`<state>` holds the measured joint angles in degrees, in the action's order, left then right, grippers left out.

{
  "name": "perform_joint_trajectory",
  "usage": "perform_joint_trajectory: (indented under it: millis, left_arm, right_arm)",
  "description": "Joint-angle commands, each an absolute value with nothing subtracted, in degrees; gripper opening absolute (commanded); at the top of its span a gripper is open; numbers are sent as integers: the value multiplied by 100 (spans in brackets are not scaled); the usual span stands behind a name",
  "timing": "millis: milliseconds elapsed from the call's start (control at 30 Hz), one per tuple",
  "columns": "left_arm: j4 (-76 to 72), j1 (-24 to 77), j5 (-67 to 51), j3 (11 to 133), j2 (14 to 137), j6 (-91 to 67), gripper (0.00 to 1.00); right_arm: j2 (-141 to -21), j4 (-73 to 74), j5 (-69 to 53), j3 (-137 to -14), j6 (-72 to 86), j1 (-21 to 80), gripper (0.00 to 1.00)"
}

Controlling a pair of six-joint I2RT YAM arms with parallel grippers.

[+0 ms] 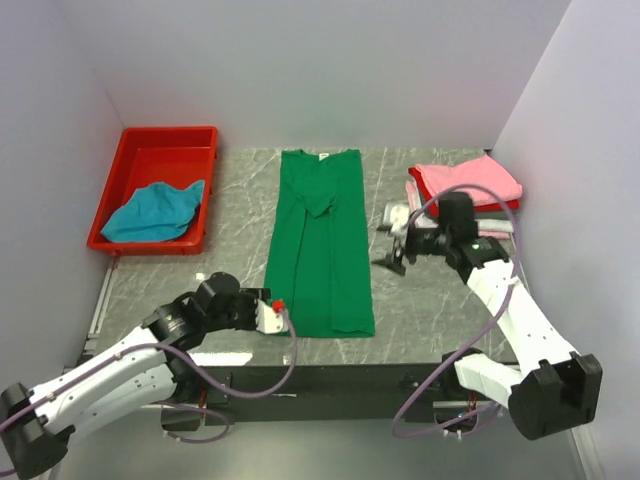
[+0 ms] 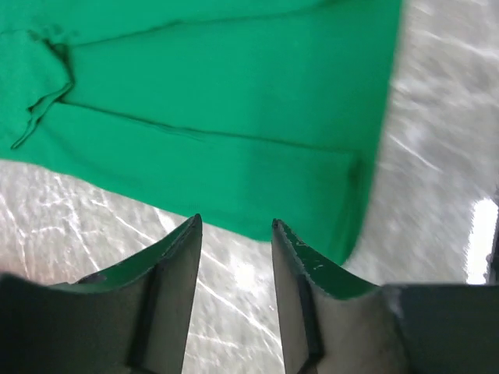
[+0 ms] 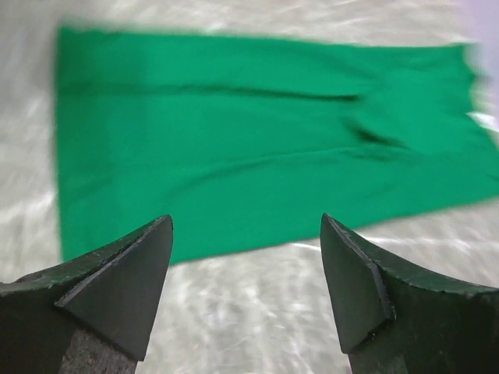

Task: Fold and stack the t-shirts
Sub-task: Fold the tshirt

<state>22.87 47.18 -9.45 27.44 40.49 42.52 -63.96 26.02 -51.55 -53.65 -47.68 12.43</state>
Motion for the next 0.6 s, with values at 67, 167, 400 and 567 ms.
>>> perform_joint_trajectory:
  millis: [67,167,400,567]
  left_arm:
    - [2831,5070,-1187,2532,3727,4948,55]
    - [2532,5299,-1186,2400,3945,5045,56]
    - [2110,5897,-1011,2189,4693,4922,59]
    - [1496,5950,-695,1943,4965,4922,59]
  right_arm:
    - [-6346,3420,-4863,-4565,-6601,2275,82]
    - [-6135,3094,-4624,-4254,-6548,2566,82]
    - [-6136,3227,-4281,-4193,-6715,2680,82]
    - [-5915,3111,-4131,-3815,-6750,2988,83]
